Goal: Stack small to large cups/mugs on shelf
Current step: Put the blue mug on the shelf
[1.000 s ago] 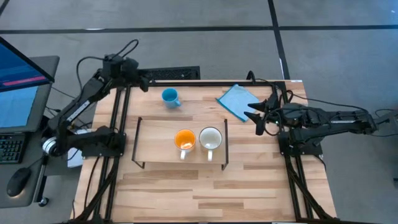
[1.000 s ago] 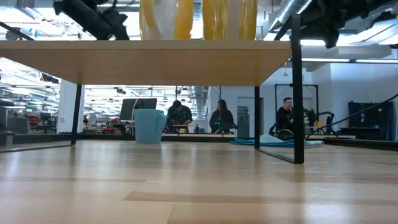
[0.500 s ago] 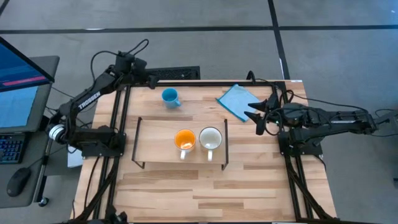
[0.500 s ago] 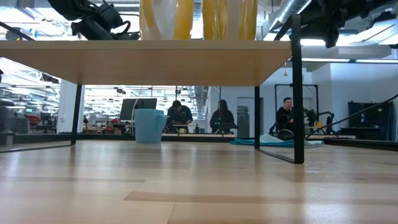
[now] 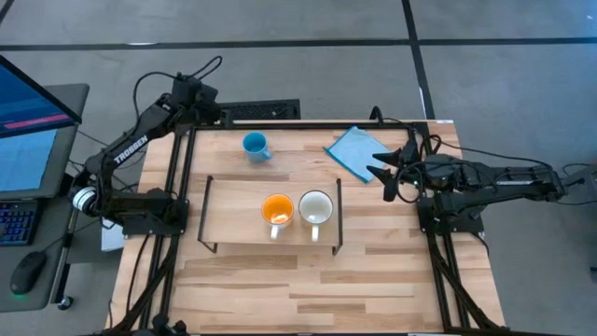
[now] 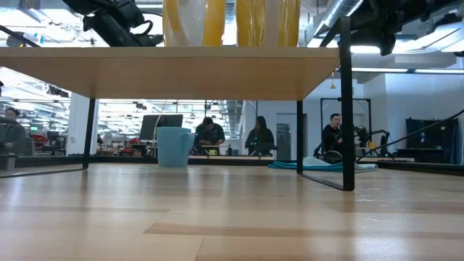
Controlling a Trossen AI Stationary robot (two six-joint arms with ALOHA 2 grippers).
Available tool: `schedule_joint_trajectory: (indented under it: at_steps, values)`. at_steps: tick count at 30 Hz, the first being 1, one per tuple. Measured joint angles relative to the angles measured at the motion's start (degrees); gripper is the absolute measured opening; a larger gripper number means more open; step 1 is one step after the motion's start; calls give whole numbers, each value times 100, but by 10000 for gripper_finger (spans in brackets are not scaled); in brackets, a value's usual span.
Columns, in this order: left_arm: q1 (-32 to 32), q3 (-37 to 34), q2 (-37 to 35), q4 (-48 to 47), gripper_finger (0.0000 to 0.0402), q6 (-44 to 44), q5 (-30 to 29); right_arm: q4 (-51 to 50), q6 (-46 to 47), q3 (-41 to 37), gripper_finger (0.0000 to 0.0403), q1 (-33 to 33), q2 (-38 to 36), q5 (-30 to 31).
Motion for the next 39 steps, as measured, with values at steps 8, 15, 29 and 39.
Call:
schedule_joint_trajectory:
  at_steps: [8, 15, 29, 39]
  values:
    - [-52, 541, 679, -1032, 224, 118, 38, 2, 2, 0, 240, -171, 0, 0]
    - [-282, 861, 1413, -1426, 224, 196, 154, 2, 4, 0, 240, -218, 0, 0]
    - [-572, 1272, 1888, -1471, 224, 425, -124, 4, 4, 0, 240, -218, 0, -2]
    - [-715, 1272, 1893, -1696, 224, 504, -716, 4, 2, 0, 240, -218, 0, -2]
